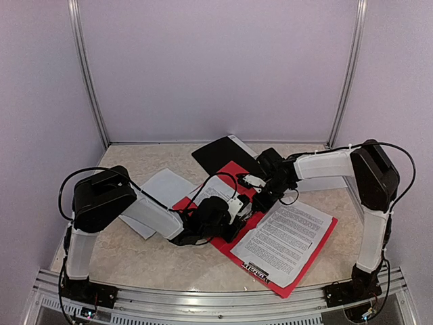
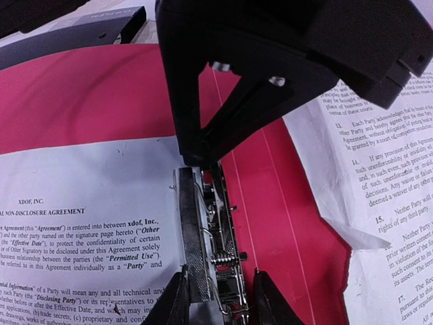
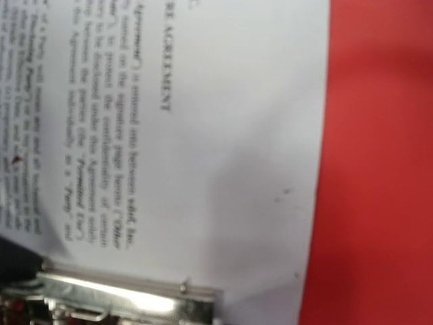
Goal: Put the files into the folder
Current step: Clamp the file and folder with some files.
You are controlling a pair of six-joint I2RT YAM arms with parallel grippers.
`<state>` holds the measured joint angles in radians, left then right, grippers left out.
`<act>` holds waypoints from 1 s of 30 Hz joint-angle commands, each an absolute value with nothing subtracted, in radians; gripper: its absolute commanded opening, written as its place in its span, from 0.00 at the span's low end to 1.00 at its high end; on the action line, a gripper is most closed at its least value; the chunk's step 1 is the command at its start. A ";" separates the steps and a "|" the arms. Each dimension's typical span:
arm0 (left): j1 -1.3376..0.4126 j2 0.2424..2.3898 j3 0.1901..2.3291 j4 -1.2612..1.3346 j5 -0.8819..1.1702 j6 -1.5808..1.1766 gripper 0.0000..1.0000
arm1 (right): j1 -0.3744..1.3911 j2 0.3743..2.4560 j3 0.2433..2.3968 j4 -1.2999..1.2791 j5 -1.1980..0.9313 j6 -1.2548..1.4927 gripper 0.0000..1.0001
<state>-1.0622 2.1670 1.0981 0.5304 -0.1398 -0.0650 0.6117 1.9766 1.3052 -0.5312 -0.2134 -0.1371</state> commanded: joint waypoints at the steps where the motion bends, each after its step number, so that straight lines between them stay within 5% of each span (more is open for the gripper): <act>1: -1.043 2.180 1.060 0.376 -0.163 -0.094 0.19 | 0.602 2.050 1.202 -0.604 -0.079 -0.121 0.00; 15: -1.035 2.180 1.064 0.365 -0.175 -0.095 0.19 | 0.606 1.943 1.212 -0.642 -0.132 -0.104 0.00; 20: -1.036 2.172 1.067 0.357 -0.164 -0.091 0.20 | 0.609 1.921 1.247 -0.642 -0.131 -0.096 0.09; 27: -1.055 2.112 1.075 0.318 -0.159 -0.081 0.40 | 0.609 1.838 1.266 -0.617 -0.113 -0.048 0.36; 30: -1.058 2.060 1.077 0.286 -0.147 -0.091 0.49 | 0.609 1.756 1.248 -0.595 -0.092 -0.005 0.56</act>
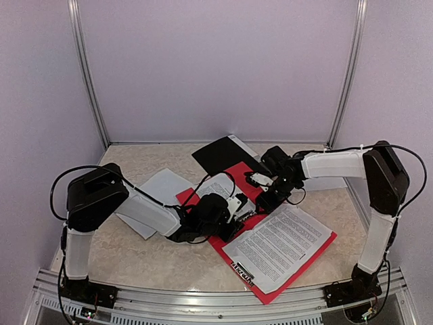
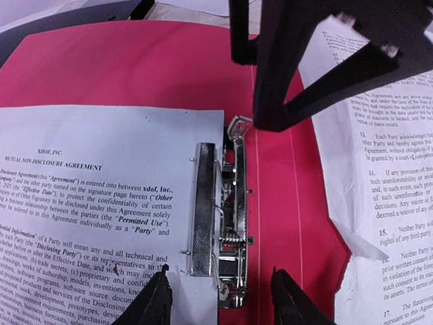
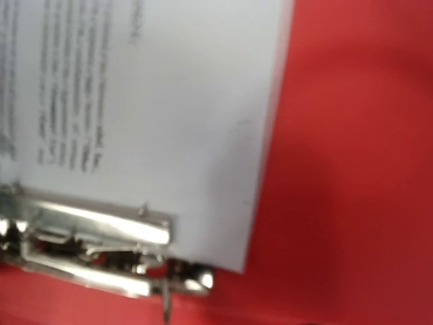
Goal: Put the files into the folder
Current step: Clamp the file and folder with some files, then close the folder with files at the center of the board.
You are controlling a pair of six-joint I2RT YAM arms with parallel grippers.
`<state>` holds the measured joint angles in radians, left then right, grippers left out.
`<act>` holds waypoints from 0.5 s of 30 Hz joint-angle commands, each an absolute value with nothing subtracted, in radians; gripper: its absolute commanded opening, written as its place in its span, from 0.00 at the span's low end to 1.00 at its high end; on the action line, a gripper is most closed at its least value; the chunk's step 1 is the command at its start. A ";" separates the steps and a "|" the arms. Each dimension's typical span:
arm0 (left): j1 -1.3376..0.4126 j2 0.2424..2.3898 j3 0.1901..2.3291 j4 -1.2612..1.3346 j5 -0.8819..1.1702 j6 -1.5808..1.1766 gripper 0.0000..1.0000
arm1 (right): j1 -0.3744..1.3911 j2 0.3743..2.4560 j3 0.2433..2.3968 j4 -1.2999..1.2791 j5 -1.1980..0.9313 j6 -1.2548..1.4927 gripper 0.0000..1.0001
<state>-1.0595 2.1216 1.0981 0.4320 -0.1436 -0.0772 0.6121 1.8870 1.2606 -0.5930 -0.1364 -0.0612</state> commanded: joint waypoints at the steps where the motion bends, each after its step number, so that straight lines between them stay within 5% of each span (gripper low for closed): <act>1: -1.059 2.043 1.076 0.273 -0.144 -0.099 0.53 | 0.609 1.720 1.240 -0.587 -0.084 0.025 0.61; 7: -1.065 1.903 1.061 0.200 -0.089 -0.128 0.69 | 0.596 1.566 1.206 -0.654 0.054 0.141 0.85; 15: -1.107 1.639 0.883 0.159 0.179 -0.014 0.87 | 0.457 1.540 1.068 -0.675 -0.029 0.151 0.93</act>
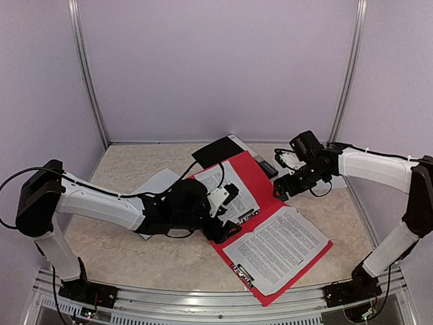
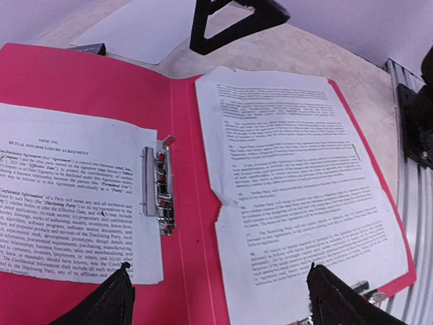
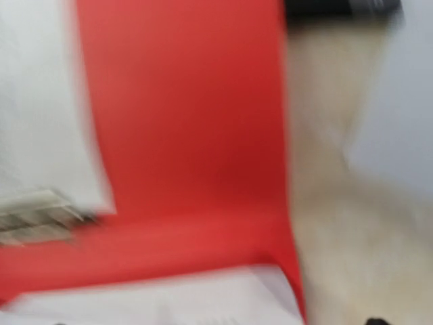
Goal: Put the files into the folder
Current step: Close the folder with files at the center of the board.
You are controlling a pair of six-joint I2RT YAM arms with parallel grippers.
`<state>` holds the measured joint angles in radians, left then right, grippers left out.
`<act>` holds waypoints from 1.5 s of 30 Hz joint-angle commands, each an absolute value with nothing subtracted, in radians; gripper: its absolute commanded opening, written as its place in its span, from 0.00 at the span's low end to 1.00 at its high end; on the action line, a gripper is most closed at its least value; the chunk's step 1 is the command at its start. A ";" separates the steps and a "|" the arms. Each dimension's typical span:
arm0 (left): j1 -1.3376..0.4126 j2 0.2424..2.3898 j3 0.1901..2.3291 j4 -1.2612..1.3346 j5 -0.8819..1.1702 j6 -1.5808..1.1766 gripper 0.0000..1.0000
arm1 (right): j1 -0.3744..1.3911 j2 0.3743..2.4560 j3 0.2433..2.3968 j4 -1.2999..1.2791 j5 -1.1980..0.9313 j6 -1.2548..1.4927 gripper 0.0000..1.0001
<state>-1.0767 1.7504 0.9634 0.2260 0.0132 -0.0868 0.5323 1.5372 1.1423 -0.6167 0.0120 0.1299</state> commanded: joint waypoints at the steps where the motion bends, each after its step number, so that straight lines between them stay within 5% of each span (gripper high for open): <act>1: -1.115 1.615 0.866 0.133 0.195 0.021 0.89 | 0.436 1.534 1.049 -0.671 -0.045 0.153 0.94; 7: -1.172 1.532 0.854 -0.075 0.275 0.338 0.91 | 0.313 1.498 0.954 -0.663 -0.153 0.147 0.94; 12: -1.201 1.547 0.798 0.023 0.264 0.492 0.91 | 0.225 1.524 0.947 -0.640 -0.243 0.132 0.93; 21: -0.953 1.530 0.878 -0.122 0.019 -0.141 0.91 | 0.201 1.468 0.891 -0.531 -0.298 0.155 0.91; 34: -0.591 1.523 0.806 0.021 0.255 -0.732 0.89 | 0.215 1.380 0.879 -0.517 -0.296 0.166 0.90; 41: -0.532 1.740 0.906 0.139 0.410 -0.836 0.78 | 0.248 1.361 0.881 -0.523 -0.288 0.182 0.89; 45: -0.532 1.855 0.951 0.280 0.545 -0.867 0.55 | 0.268 1.346 0.879 -0.524 -0.274 0.200 0.89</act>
